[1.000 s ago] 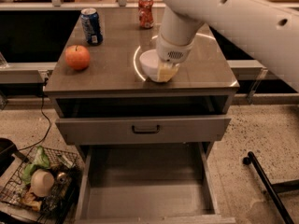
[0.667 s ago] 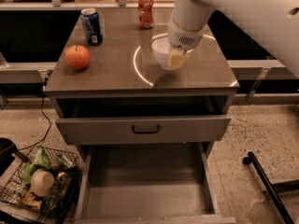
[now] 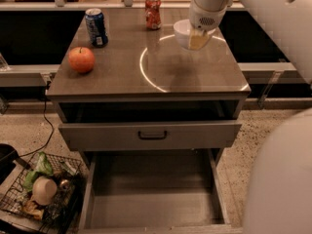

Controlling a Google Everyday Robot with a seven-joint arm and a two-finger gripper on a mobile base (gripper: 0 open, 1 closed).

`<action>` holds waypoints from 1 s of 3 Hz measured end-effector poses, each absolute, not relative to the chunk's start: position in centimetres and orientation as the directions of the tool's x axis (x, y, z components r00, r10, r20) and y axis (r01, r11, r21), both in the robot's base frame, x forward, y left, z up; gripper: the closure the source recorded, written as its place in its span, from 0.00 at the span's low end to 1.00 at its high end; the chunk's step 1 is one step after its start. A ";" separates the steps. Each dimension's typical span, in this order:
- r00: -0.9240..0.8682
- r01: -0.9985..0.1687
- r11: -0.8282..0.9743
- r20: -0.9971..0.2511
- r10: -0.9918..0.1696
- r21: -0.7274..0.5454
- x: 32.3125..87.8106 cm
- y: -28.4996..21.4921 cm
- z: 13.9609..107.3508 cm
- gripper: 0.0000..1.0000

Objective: Move white bowl near coke can

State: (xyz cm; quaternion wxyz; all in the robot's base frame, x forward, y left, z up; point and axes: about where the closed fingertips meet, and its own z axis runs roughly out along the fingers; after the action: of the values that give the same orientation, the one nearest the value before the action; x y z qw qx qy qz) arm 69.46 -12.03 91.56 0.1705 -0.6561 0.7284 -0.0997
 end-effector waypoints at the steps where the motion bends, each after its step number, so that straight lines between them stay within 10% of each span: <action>1: -0.123 -0.896 0.180 -0.163 -0.979 -0.407 73.7 -13.6 91.7 1.00; 3: -0.076 -0.829 0.202 -0.252 -0.965 -0.521 83.6 -9.1 92.5 1.00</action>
Offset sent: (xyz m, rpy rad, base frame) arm 0.1350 -0.0135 0.0267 0.1953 -0.1991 -0.1064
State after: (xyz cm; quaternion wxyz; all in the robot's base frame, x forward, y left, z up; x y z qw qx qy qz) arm 83.58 -9.05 92.45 0.2784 -0.6200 0.7234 -0.1217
